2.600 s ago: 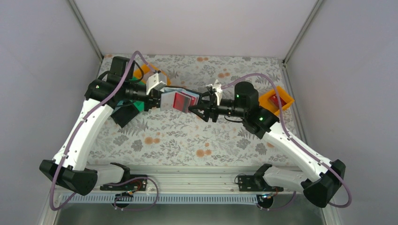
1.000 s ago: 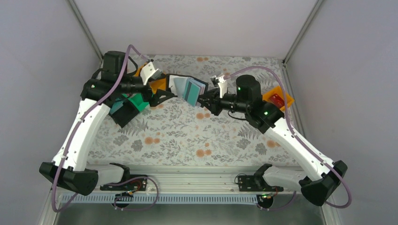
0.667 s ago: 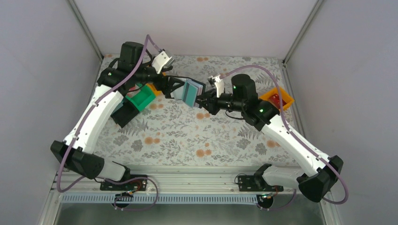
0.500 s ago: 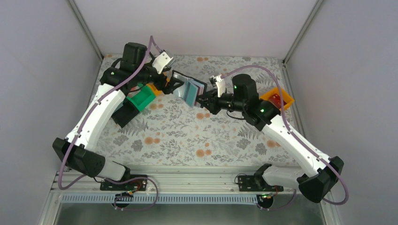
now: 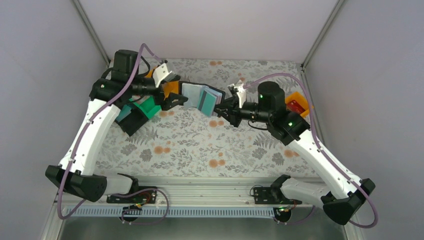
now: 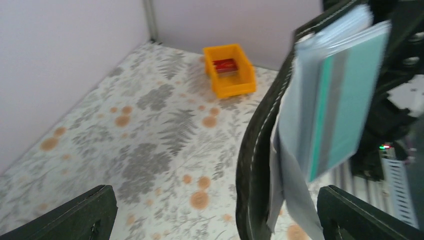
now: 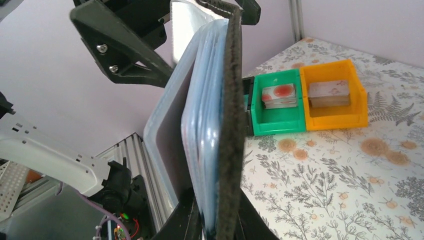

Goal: Take the credit cards out of the card holder

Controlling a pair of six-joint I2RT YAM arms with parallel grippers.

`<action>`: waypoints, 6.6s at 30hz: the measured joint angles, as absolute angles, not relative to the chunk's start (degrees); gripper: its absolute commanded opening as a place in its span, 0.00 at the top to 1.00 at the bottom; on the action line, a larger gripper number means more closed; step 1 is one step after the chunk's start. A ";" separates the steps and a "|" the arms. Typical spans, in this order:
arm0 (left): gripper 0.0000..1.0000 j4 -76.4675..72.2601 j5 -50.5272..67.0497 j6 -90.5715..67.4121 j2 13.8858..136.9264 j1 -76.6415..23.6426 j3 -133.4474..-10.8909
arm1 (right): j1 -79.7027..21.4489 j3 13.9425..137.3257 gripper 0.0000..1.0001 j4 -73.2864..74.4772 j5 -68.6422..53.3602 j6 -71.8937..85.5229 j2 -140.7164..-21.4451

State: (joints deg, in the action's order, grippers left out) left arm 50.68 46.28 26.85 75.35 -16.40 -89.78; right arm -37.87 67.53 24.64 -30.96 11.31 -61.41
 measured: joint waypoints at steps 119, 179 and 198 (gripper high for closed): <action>0.01 47.37 10.72 30.30 75.42 -34.94 -89.56 | -39.48 77.03 0.96 22.31 -20.91 25.54 -74.76; 0.00 49.89 12.64 21.39 84.42 -33.41 -102.74 | -38.54 77.03 0.96 23.90 -23.38 26.74 -74.78; 0.00 49.89 4.21 18.72 86.67 -30.63 -103.37 | -38.46 75.99 0.96 25.32 -22.11 25.02 -73.06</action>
